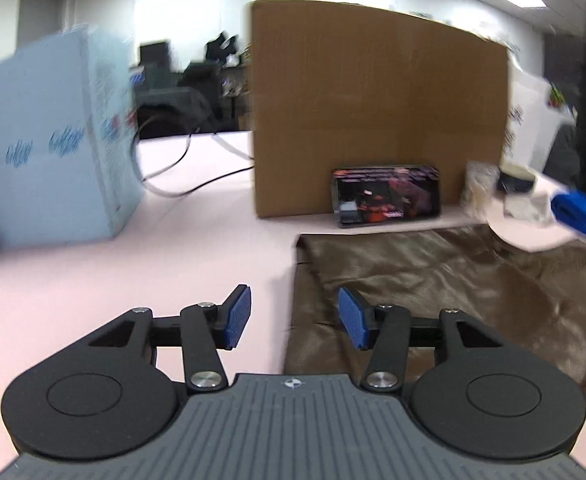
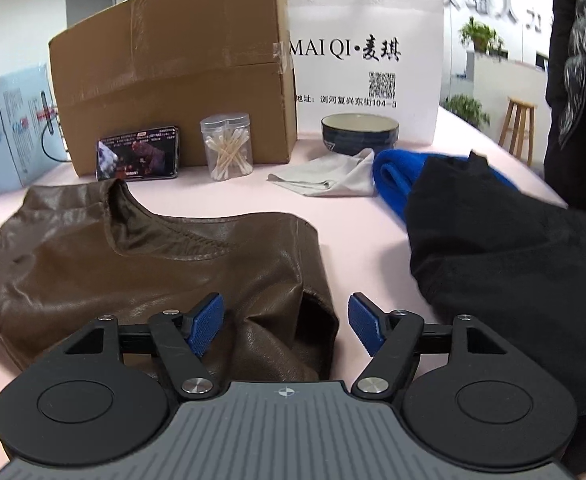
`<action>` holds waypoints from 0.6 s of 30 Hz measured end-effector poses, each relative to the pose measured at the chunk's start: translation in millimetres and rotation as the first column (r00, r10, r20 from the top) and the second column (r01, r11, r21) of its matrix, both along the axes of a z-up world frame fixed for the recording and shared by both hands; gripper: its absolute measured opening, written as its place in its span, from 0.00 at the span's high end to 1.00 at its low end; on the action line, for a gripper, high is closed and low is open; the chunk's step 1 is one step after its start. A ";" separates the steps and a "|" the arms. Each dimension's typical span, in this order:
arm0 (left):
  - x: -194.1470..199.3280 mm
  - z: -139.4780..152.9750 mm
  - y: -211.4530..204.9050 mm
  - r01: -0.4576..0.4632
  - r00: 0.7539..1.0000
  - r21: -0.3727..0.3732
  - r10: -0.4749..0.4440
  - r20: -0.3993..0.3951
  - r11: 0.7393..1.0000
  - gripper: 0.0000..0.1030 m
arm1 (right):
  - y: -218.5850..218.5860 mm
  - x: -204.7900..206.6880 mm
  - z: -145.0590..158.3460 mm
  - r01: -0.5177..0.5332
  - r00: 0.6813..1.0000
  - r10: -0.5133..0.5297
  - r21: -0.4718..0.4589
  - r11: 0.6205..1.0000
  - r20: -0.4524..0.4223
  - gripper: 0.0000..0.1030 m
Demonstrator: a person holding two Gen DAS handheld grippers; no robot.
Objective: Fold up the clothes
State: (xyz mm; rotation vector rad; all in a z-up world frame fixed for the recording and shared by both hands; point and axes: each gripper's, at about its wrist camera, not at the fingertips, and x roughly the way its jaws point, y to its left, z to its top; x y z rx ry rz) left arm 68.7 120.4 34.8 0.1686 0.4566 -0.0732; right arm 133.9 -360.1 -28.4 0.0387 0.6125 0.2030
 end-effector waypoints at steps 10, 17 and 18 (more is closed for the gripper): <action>-30.1 -2.4 -74.5 0.126 0.986 0.114 -0.137 0.094 0.985 0.20 | 3.7 5.6 -8.6 0.012 0.999 -0.012 -0.008 1.000 -0.030 0.33; -19.3 -12.8 -119.1 0.257 0.963 0.198 -0.268 0.032 0.946 0.20 | -9.8 -12.7 10.3 0.041 0.999 -0.042 0.078 0.996 0.016 0.33; -17.0 -21.0 -124.0 0.256 0.964 0.239 -0.265 0.006 0.937 0.20 | -12.1 -18.2 14.2 0.043 0.999 -0.045 0.091 0.995 0.021 0.33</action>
